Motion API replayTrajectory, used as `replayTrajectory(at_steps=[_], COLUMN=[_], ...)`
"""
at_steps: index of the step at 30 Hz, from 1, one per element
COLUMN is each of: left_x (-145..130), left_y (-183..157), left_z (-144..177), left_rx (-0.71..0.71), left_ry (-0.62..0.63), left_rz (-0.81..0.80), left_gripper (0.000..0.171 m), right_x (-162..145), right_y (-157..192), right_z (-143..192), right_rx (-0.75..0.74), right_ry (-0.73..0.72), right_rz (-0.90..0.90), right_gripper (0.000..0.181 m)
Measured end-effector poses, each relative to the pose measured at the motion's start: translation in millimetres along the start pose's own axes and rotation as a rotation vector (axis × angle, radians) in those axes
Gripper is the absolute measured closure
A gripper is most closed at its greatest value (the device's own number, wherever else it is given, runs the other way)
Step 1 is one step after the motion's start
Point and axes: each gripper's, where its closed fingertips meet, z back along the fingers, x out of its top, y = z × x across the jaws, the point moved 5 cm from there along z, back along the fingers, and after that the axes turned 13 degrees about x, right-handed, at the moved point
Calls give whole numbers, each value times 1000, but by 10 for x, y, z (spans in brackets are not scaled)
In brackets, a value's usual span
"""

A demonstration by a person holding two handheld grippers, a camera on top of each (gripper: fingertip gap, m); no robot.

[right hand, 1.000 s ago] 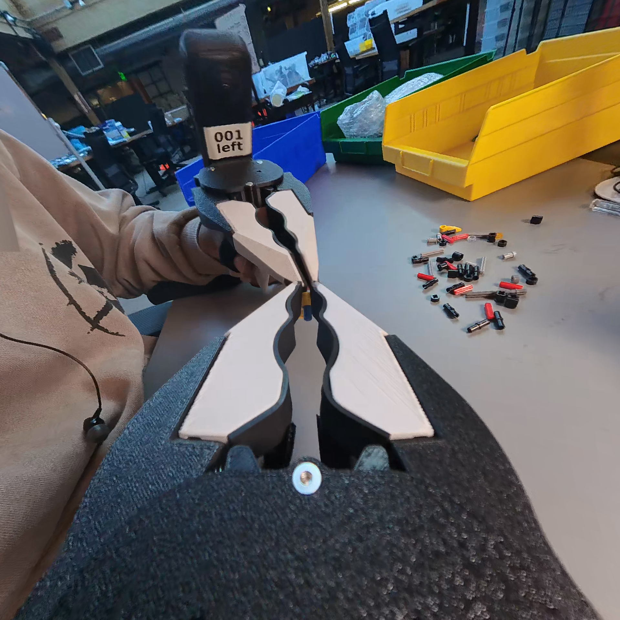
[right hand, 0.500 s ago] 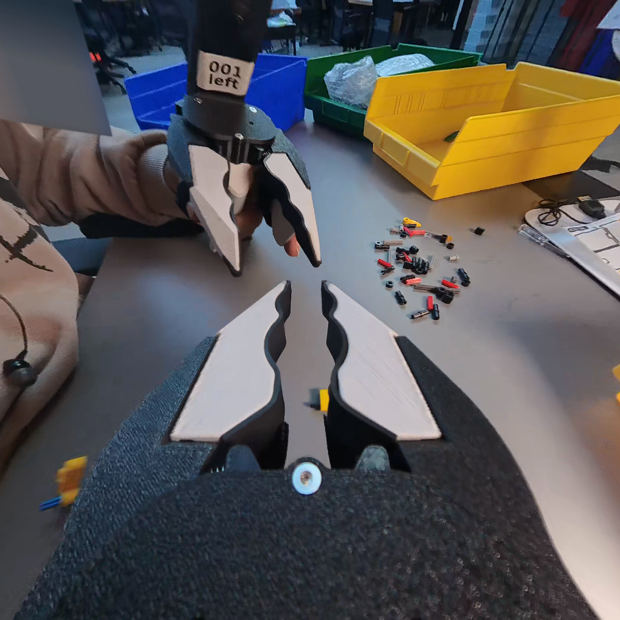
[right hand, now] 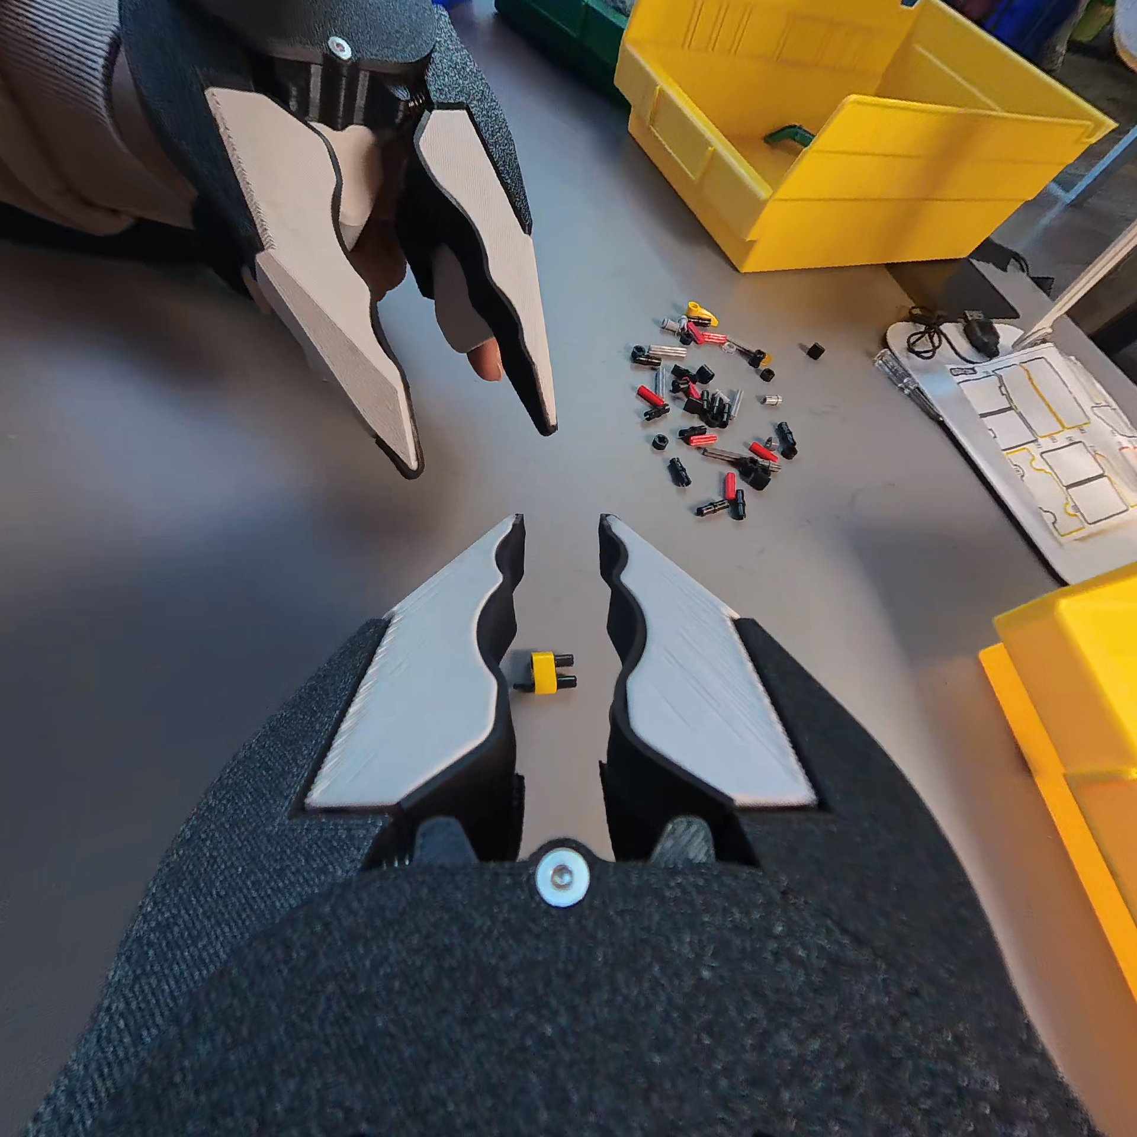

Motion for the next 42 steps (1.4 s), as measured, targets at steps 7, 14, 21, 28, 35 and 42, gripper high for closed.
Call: replayTrajectory(at_steps=[7, 14, 21, 28, 35, 42], left_x=[5, 13, -4, 7, -8, -15], left_y=[-8, -18, -32, -4, -20, -44], left_z=[-6, 0, -28, -11, -34, -33], left_rx=[3, 7, -1, -3, -11, -13], left_ry=[-4, -13, 2, -8, 14, 16], left_rz=[-5, -13, -18, 8, 1, -15], left_gripper=[126, 126, 126, 127, 129, 130], right_x=[4, 17, 29, -40, -377, -493], right_y=[9, 2, 74, 738, 1519, 1843], right_z=[8, 12, 21, 456, 718, 523], right_rx=[-5, 6, 87, 611, 870, 961], right_ry=[0, -31, -51, 47, 354, 446], right_rz=[6, -25, -26, 7, -3, 40], right_gripper=[159, 159, 159, 155, 150, 174])
